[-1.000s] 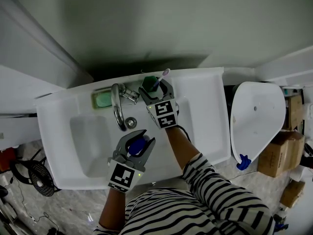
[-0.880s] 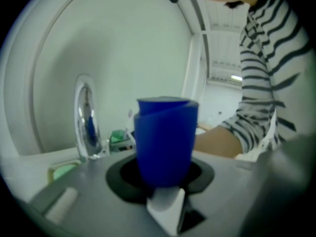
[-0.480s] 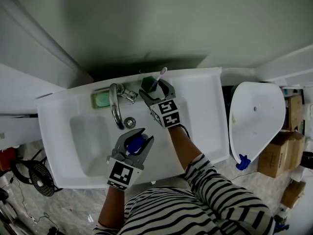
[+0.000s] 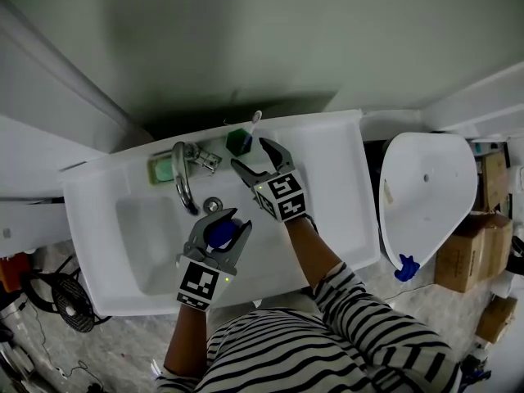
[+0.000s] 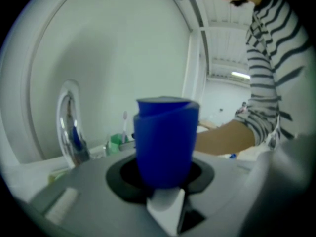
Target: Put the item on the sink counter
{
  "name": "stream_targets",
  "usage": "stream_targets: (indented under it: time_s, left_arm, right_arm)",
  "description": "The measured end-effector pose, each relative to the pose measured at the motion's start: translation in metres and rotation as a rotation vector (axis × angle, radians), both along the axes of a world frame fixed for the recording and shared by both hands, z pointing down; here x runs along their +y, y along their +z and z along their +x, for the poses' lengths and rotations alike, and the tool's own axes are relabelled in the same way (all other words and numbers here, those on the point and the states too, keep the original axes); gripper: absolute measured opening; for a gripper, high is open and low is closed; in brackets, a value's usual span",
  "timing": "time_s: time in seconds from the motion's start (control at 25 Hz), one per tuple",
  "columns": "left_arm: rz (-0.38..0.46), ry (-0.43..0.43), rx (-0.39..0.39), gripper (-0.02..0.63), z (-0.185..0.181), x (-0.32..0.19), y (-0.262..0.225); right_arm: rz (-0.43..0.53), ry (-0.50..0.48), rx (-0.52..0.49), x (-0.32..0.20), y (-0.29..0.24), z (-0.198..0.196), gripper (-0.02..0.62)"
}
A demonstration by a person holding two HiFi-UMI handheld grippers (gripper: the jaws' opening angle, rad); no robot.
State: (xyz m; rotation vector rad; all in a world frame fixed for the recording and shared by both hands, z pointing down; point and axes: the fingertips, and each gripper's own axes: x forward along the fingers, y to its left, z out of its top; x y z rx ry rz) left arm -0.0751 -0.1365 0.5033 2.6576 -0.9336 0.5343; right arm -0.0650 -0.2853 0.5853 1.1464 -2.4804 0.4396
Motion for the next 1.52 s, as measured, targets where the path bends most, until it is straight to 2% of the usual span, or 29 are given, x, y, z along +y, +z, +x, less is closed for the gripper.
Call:
stream_targets:
  time_s: [0.16,0.56,0.92,1.12,1.36,1.4,1.48,1.52]
  left_arm:
    - [0.005,0.000,0.000,0.137,0.007,-0.005,-0.001]
    - [0.026,0.012,-0.020,0.137,0.027,-0.018,-0.007]
    - [0.033,0.074,-0.059,0.137,0.053,-0.019,-0.008]
    - [0.033,0.147,-0.073,0.137,0.072,-0.012,-0.011]
    - [0.016,0.276,-0.090,0.137,0.091,0.005,-0.013]
    - [0.013,0.301,-0.094,0.137,0.094,0.008,-0.014]
    - [0.006,0.348,-0.095,0.137,0.100,0.015,-0.015]
    - [0.002,0.371,-0.092,0.137,0.102,0.018,-0.016]
  right_arm:
    - [0.011,-0.027,-0.043,0.015,-0.021,0.012,0.313]
    - [0.071,-0.173,-0.104,0.061,-0.086,0.047,0.313]
    - [0.092,-0.445,-0.137,0.108,-0.131,0.053,0.313]
    - [0.090,-0.602,-0.139,0.135,-0.144,0.049,0.313]
    - [0.083,-0.757,-0.141,0.159,-0.156,0.040,0.310]
    - [0.085,-0.778,-0.134,0.162,-0.158,0.039,0.296]
    - [0.096,-0.814,-0.124,0.168,-0.158,0.038,0.202]
    - [0.097,-0.832,-0.120,0.170,-0.159,0.037,0.195]
